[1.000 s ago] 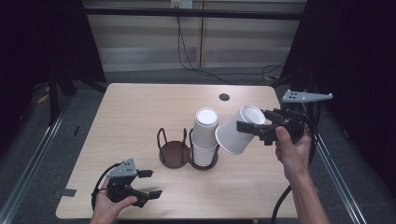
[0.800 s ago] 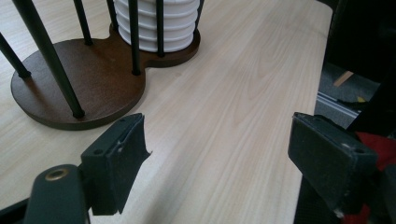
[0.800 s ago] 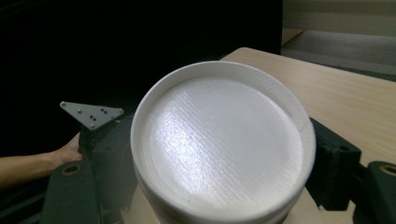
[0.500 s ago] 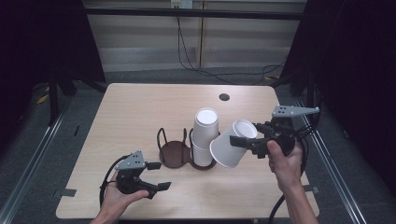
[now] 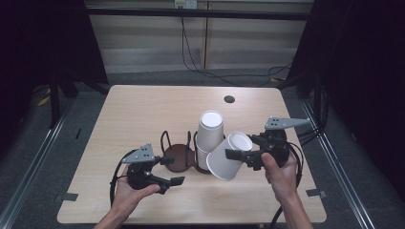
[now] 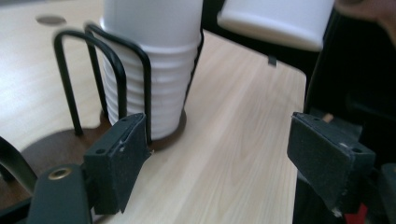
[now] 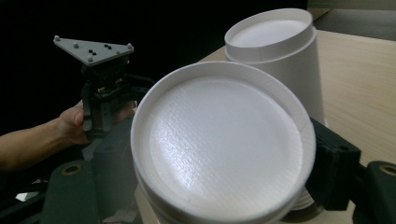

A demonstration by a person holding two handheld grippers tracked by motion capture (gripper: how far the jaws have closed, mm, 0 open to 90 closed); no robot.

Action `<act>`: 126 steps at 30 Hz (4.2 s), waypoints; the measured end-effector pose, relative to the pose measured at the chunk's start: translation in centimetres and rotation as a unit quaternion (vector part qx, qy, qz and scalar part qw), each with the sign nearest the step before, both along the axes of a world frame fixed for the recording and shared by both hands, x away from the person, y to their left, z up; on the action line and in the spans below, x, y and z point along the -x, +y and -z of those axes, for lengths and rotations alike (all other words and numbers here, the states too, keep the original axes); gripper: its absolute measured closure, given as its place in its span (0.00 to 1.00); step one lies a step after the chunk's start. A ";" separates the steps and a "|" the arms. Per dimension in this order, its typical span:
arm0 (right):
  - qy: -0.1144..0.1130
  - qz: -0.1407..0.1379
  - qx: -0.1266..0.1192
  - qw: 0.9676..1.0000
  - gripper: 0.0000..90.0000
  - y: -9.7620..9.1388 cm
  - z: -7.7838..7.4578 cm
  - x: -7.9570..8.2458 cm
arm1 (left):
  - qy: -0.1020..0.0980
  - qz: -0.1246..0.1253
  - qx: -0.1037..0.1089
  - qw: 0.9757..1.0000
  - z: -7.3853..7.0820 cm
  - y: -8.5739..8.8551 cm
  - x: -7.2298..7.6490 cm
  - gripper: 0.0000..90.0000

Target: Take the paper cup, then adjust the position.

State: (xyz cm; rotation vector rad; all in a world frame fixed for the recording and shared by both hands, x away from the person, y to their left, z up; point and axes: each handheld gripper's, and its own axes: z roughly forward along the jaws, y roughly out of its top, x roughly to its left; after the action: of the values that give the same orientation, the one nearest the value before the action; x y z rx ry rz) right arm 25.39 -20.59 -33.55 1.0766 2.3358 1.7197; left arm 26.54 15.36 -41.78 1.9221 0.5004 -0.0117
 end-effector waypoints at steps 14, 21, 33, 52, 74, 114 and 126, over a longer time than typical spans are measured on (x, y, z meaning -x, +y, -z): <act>0.010 -0.038 0.010 0.999 0.27 3.5 1.6 -0.4 | -0.025 0.024 0.010 0.999 -0.4 -0.4 1.0 0.18; 0.011 -0.058 0.005 0.998 0.28 4.9 2.2 -0.3 | -0.029 0.022 0.003 0.999 0.0 -0.9 1.2 0.18; 0.030 -0.081 0.014 0.996 0.28 6.9 4.2 -0.5 | -0.038 0.050 -0.006 0.998 0.9 -2.2 1.7 0.18; 0.033 -0.101 0.008 0.994 0.28 8.6 4.7 -0.2 | -0.019 0.074 0.002 0.997 1.2 -2.3 1.6 0.14; 0.037 -0.109 -0.005 0.993 0.28 9.3 4.9 -0.1 | -0.006 0.077 -0.013 0.997 2.0 -3.6 1.9 0.10; 0.035 -0.136 0.001 0.990 0.16 8.0 5.4 -0.5 | 0.030 0.085 -0.081 0.993 1.0 -1.3 0.8 0.19; 0.041 -0.158 0.034 0.986 0.16 7.6 5.5 -0.3 | 0.035 0.091 -0.126 0.987 0.6 -0.7 0.5 0.19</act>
State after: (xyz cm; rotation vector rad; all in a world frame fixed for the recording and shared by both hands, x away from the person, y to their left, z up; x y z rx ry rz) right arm 25.67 -13.00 -39.06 0.8175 2.7195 1.6984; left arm 26.01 14.68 -42.42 2.2167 0.3844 -0.1410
